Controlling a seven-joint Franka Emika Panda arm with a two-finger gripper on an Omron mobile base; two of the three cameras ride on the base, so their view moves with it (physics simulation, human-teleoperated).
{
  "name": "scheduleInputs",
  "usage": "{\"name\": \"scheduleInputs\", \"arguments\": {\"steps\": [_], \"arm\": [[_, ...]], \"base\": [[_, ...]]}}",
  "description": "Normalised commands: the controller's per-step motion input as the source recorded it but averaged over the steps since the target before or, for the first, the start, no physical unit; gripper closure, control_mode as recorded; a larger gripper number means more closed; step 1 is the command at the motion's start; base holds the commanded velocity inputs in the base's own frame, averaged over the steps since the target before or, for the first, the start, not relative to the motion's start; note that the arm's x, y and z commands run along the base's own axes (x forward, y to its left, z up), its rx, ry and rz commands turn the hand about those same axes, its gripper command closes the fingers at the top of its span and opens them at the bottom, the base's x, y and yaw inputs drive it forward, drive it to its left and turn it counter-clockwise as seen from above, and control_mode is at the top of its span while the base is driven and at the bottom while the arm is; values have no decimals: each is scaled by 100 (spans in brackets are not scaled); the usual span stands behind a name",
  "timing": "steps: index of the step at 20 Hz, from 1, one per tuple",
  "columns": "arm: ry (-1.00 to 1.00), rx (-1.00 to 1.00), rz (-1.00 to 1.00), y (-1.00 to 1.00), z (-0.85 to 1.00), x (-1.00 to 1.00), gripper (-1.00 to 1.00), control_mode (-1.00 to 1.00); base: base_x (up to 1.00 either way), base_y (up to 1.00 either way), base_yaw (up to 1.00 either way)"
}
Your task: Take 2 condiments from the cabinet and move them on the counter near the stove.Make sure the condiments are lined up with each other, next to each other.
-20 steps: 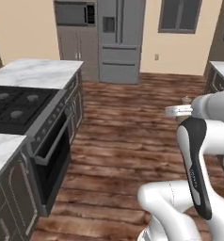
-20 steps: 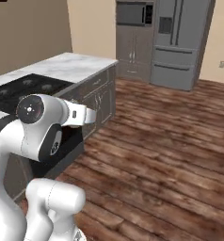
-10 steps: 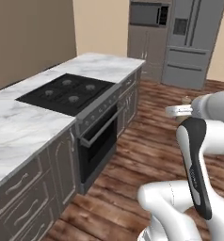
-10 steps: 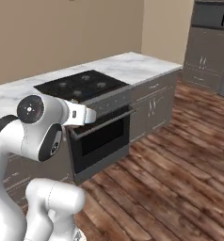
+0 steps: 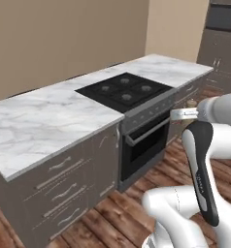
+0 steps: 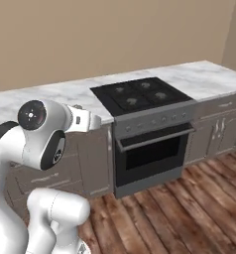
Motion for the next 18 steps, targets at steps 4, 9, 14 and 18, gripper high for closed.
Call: {"name": "scheduleInputs", "arguments": {"steps": [4, 9, 14, 18], "arm": [[0, 0, 0, 0, 0, 0, 100, 100], [0, 0, 0, 0, 0, 0, 100, 100], [0, 0, 0, 0, 0, 0, 100, 100], [0, 0, 0, 0, 0, 0, 100, 100]], "base": [[68, 0, 40], [56, -2, 28], [43, 0, 21], [41, 0, 30]]}}
